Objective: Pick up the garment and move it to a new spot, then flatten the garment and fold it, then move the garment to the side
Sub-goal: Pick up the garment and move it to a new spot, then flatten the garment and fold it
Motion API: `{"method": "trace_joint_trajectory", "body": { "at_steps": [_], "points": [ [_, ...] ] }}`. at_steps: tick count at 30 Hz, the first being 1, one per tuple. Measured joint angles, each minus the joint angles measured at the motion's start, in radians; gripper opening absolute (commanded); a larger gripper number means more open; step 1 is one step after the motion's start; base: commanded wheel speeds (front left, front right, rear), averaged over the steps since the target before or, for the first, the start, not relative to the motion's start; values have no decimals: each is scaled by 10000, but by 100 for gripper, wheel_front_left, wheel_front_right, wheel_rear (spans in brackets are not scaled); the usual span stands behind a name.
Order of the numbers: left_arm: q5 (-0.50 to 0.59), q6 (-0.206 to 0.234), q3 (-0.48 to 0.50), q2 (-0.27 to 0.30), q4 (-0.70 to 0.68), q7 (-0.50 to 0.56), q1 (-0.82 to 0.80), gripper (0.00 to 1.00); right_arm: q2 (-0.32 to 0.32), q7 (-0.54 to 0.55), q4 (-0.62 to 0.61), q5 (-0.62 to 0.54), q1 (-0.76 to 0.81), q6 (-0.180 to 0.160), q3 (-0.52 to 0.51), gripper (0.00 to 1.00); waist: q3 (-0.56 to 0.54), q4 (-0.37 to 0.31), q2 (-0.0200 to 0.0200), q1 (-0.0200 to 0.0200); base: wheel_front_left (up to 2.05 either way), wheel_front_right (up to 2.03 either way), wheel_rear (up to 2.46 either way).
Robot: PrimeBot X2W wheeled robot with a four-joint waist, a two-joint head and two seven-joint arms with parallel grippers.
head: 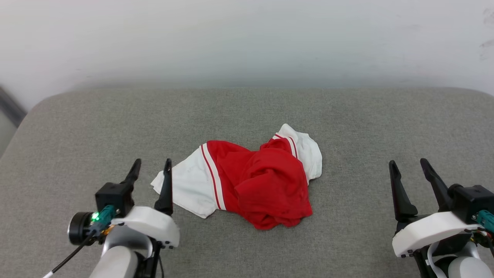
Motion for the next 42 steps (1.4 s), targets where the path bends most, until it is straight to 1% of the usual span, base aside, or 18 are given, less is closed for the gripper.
{"method": "trace_joint_trajectory", "body": {
  "at_steps": [3, 6, 17, 24, 28, 31, 34, 37, 41, 42],
  "points": [
    [-19, 88, 128, 259, -199, 136, 308, 100, 0, 77, -13, 4, 55, 0, 33, 100, -65, 3, 0, 0, 0, 0, 0],
    [-56, 113, 121, 353, -380, 242, 495, 100, 0, 146, -48, 8, 185, 0, 71, 100, -122, -24, 0, 0, 0, 0, 0],
    [-178, 153, 73, 314, -709, 184, 601, 100, 0, 407, 79, 173, 244, 0, 98, 100, -127, -115, 0, 0, 0, 0, 0],
    [-92, 77, -207, 115, -748, -48, 248, 100, 0, 564, 717, 151, -125, 0, -230, 100, 214, 203, 0, 0, 0, 0, 0],
    [25, -121, -522, -125, -715, -207, -215, 100, -48, 686, 1160, -15, -735, 0, -309, 100, 624, 546, 0, 1, 0, 0, 0],
    [90, -165, -665, -330, -700, -339, -573, 100, -265, 882, 1563, 46, -1378, 0, -311, 100, 1032, 840, 0, 1, 0, 0, 0],
    [88, -215, -717, -514, -569, -483, -877, 100, -546, 1835, 2288, 383, -2054, 0, -221, 100, 1433, 1178, 0, 2, 0, 0, 0],
    [88, -272, -719, -644, -407, -614, -1046, 100, -775, 3551, 3047, 974, -2663, 0, 19, 100, 1767, 1541, 0, 2, 0, 0, 0],
    [86, -305, -692, -746, -203, -738, -1169, 100, -1198, 5200, 3423, 1465, -3474, 0, 420, 100, 2112, 1962, 0, 2, 0, 0, 0],
    [82, -336, -673, -763, -157, -750, -1201, 100, -1221, 5542, 3496, 1615, -3596, 2, 468, 100, 2185, 2055, 0, 2, 0, 0, 0]
  ]
}}
